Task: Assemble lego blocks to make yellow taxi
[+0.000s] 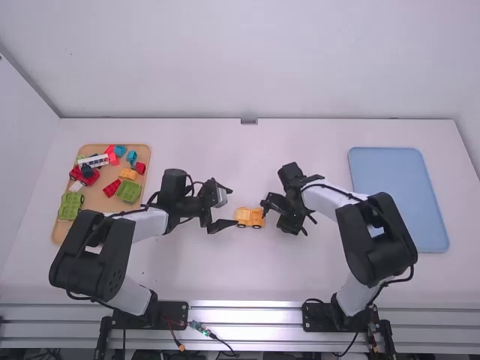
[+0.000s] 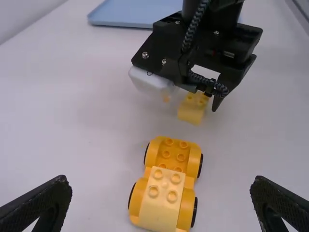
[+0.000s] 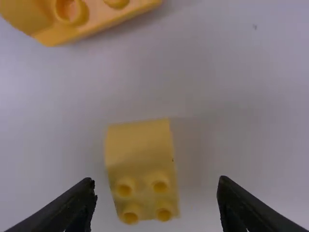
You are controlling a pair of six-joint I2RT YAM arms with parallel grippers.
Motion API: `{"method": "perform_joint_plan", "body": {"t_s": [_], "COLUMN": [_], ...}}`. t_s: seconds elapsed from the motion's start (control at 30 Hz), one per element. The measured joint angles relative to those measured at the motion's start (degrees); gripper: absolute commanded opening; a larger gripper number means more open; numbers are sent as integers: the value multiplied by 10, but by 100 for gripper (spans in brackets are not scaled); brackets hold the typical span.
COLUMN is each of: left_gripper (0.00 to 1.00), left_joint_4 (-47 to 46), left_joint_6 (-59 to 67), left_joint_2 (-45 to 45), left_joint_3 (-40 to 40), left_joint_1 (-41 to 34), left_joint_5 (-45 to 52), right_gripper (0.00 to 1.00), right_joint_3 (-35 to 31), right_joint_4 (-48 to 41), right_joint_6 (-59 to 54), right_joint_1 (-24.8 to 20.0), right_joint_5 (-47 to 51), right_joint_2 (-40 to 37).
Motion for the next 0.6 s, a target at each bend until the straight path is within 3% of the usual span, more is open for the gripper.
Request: {"method": "perform_joint_plan", "body": {"t_s": [0.6], "left_gripper": [99], "left_joint_4": [-2], "left_joint_6": [-6], "left_joint_2": [-14], "left_joint_3": [0], "left_joint_1": [0], "left_joint_5": [0], "right_gripper": [76], "right_joint_3": [-10], "right_joint_4": [39], "right_joint_6": [1], "right_joint_1": [0], "right_joint_5": [-18], "right_joint_2": [0]}}
